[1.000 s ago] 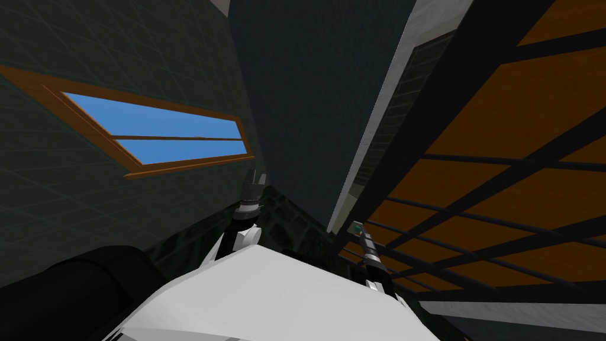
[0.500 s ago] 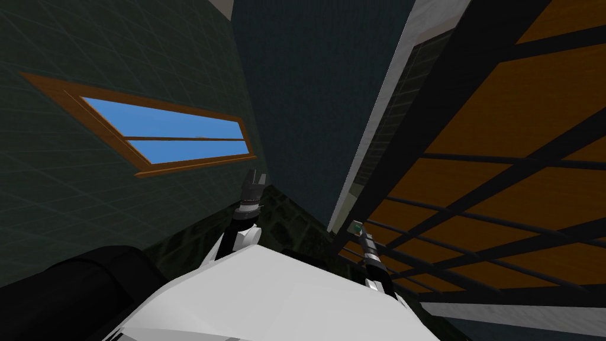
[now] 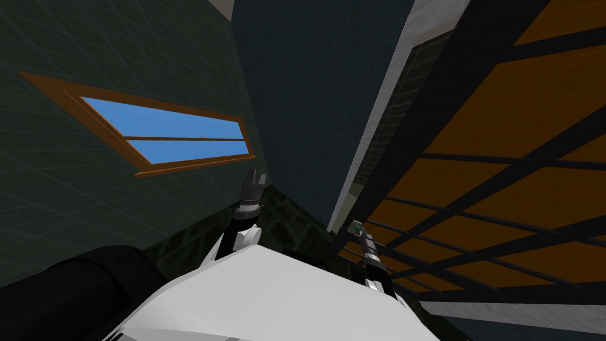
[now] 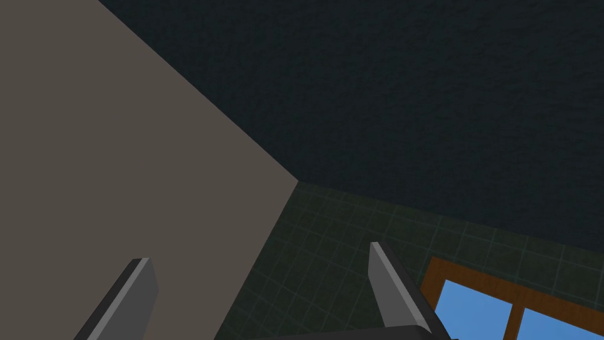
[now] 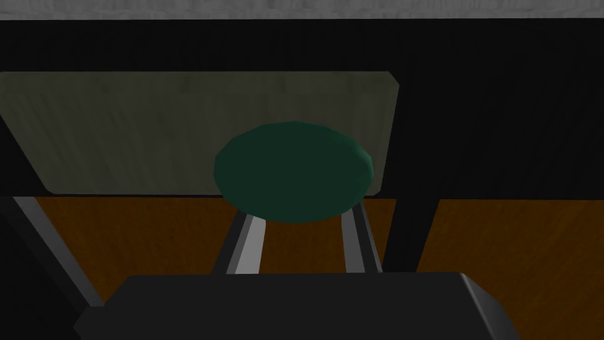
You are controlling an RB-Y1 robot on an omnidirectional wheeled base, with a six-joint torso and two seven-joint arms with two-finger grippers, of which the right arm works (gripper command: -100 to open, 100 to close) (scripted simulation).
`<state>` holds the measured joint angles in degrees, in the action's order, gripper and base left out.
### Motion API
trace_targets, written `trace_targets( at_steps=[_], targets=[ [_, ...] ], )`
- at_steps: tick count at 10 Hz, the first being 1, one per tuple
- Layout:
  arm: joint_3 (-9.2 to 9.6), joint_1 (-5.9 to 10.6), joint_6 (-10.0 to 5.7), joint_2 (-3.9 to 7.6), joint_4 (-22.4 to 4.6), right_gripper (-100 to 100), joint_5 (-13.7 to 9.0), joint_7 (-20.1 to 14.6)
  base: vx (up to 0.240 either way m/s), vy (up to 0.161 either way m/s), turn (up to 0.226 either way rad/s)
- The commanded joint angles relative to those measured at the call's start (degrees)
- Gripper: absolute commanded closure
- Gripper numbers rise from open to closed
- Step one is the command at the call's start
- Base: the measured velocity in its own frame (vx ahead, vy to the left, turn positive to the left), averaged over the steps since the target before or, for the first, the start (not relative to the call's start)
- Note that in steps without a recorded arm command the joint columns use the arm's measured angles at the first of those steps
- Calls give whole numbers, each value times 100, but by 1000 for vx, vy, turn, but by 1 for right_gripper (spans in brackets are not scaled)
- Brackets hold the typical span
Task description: Pull the door open
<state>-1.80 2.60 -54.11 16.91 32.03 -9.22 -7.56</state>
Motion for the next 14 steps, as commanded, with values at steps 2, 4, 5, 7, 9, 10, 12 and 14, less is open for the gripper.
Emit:
trace_targets(
  at_steps=[2,4,5,7,9,10,12,14],
  targets=[
    [101,-93,89,-109,286,100,-23,-204,-8,-5,21],
    [101,-93,89,-109,286,100,-23,-204,-13,-16,15],
    [132,-87,94,-106,286,100,-83,-442,-11,-6,41],
    [164,-81,99,-102,286,100,-143,-680,-27,-7,25],
    [195,-75,105,-99,286,100,-202,-909,-25,-12,32],
    [195,-75,105,-99,286,100,-202,-918,-21,-7,38],
    [258,-64,115,-92,286,100,-322,-1326,-29,-16,37],
    [290,-58,120,-88,286,100,-381,-1585,-24,-13,39]
  ],
)
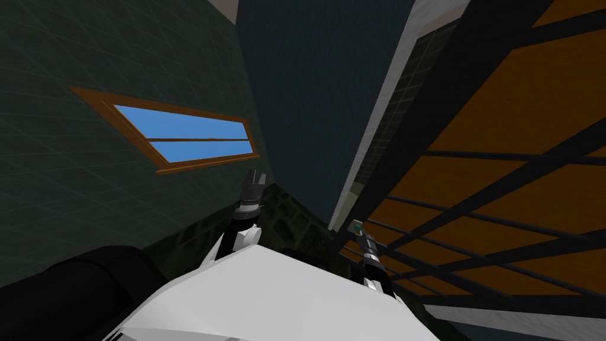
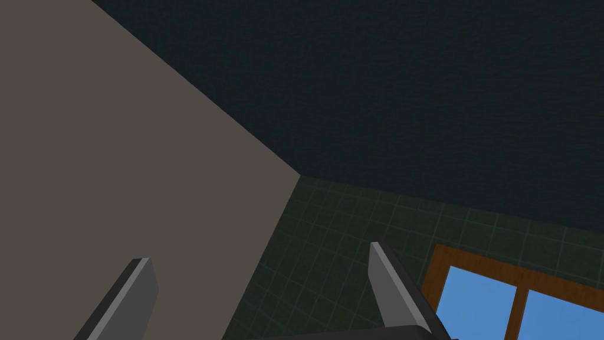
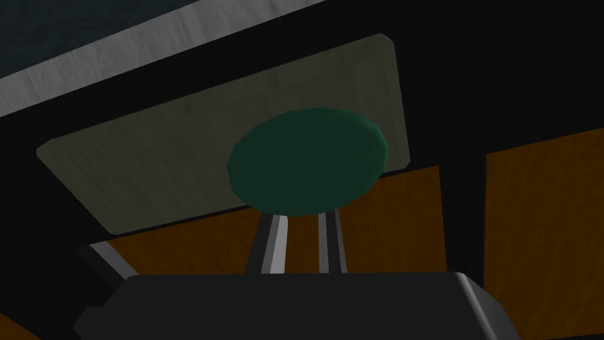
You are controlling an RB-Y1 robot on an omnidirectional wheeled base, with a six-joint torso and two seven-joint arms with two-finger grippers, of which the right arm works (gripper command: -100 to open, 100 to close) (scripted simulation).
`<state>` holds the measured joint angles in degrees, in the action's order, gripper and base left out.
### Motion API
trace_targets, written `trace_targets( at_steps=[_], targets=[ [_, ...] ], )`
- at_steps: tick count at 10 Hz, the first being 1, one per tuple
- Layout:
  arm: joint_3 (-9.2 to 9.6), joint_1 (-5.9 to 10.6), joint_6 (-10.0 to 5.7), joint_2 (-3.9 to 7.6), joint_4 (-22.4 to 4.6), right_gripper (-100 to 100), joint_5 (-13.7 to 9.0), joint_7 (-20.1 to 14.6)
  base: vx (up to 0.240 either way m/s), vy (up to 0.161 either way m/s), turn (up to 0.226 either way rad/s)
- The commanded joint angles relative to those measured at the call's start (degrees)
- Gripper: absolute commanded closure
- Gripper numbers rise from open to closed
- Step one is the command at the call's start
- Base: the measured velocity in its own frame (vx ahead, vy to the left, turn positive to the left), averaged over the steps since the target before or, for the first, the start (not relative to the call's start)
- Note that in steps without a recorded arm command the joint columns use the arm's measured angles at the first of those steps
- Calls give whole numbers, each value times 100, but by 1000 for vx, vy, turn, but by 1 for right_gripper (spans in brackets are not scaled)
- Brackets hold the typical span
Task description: Pull the door open
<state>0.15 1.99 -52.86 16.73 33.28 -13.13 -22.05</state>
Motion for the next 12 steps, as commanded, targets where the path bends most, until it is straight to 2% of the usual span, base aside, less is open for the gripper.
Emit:
trace_targets(
  at_steps=[1,7,8,10,12],
  targets=[
    [95,2,-4,-70,162,100,10,-183,-23,-7,38],
    [95,2,-4,-70,162,100,10,-183,-2,-1,-4],
    [126,8,1,-67,161,100,-49,-419,-19,-10,41],
    [126,8,1,-67,161,100,-49,-419,-19,-2,11],
    [188,19,11,-60,161,100,-165,-807,-22,-20,33]
  ],
)
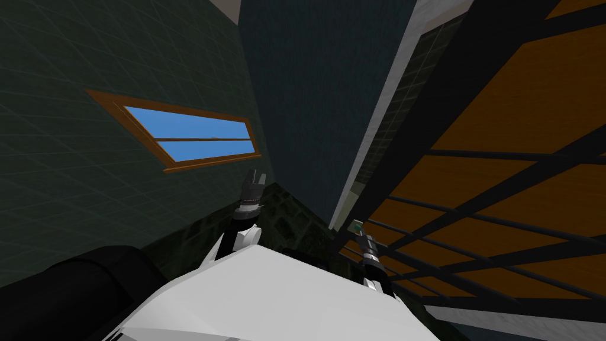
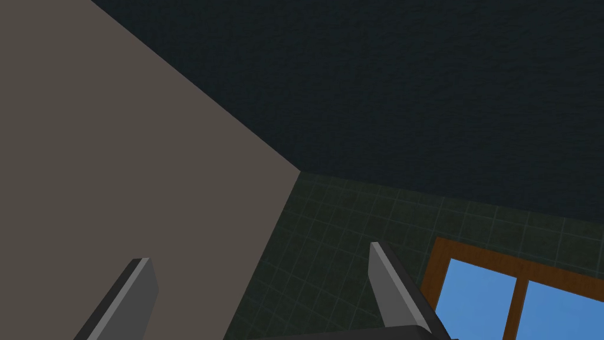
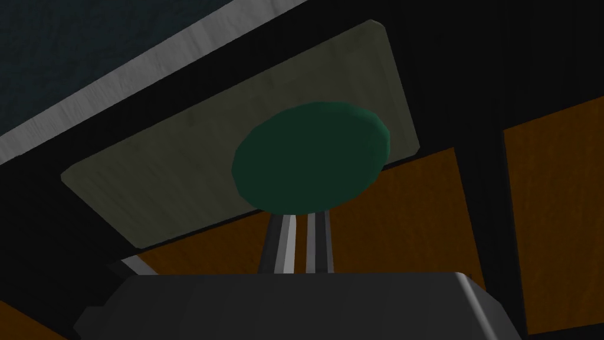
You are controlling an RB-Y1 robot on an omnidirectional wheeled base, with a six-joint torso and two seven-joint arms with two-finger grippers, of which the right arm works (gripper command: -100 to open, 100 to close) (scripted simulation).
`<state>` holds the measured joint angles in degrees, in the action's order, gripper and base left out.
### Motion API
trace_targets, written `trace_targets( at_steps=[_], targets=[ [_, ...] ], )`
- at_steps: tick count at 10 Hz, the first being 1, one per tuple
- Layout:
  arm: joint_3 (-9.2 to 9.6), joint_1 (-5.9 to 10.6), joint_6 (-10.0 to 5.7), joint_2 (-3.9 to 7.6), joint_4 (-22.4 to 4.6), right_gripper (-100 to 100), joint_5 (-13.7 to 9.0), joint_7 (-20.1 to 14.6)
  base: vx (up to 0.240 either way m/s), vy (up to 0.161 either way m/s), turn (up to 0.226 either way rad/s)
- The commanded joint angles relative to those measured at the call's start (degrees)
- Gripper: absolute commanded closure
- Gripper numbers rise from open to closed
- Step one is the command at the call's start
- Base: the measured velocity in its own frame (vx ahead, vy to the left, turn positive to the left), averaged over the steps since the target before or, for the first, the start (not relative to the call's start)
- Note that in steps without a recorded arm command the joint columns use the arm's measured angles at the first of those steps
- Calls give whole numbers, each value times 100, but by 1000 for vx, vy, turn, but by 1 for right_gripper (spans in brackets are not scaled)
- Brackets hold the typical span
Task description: Pull the door open
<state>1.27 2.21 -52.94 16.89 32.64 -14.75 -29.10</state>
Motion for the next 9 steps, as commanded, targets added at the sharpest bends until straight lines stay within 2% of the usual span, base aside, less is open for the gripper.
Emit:
trace_targets(
  at_steps=[1,6,7,8,9],
  targets=[
    [75,-2,19,-76,225,100,-3,-177,-28,-16,38],
    [75,-2,19,-76,225,100,-3,-177,-3,4,1],
    [106,3,24,-73,225,100,-61,-409,-13,-6,46],
    [-7,-132,168,-43,299,-100,-141,-433,-54,-36,40],
    [-32,-105,170,-84,291,-100,-204,-606,-99,-44,79]
  ],
)
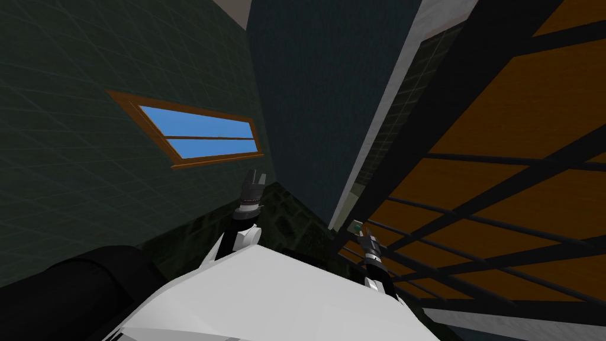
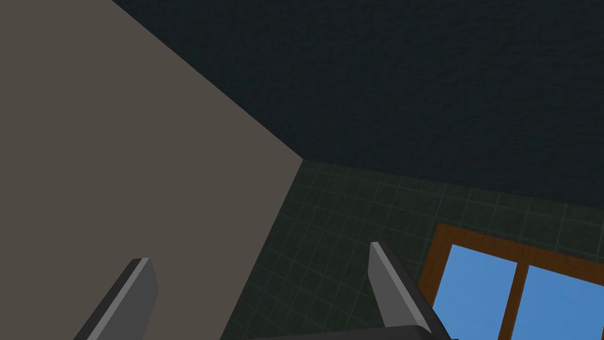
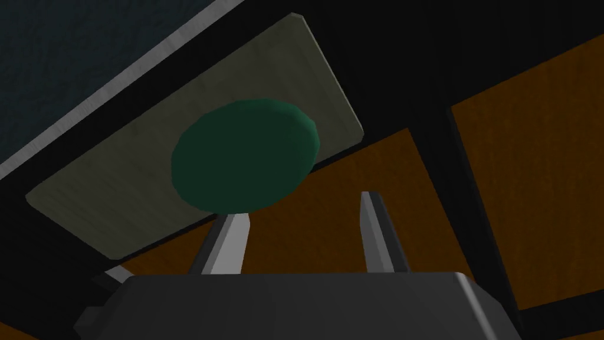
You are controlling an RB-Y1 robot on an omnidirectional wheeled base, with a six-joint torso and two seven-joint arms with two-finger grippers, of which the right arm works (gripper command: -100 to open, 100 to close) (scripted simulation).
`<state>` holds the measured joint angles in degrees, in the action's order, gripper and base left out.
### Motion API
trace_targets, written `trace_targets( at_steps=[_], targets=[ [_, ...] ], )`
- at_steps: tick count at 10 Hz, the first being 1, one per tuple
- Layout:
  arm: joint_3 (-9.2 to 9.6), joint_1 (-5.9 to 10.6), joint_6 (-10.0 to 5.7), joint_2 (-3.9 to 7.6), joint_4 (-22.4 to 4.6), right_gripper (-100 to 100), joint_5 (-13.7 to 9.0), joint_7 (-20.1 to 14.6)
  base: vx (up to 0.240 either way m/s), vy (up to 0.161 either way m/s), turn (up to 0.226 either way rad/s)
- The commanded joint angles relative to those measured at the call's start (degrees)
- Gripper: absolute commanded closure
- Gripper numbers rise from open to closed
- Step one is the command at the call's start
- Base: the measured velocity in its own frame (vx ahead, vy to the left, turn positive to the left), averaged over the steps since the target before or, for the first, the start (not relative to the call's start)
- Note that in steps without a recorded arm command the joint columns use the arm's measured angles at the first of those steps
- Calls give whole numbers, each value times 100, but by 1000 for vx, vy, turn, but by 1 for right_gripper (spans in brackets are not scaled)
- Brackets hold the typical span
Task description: Pull the door open
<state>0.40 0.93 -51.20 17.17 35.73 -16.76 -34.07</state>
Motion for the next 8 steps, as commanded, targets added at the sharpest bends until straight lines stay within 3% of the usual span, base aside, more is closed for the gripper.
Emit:
trace_targets(
  at_steps=[1,8],
  targets=[
    [42,38,-2,-136,-23,-100,-39,-207,-114,-39,91],
    [-101,190,11,-369,-69,-100,-402,-1200,-95,-13,110]
  ],
)
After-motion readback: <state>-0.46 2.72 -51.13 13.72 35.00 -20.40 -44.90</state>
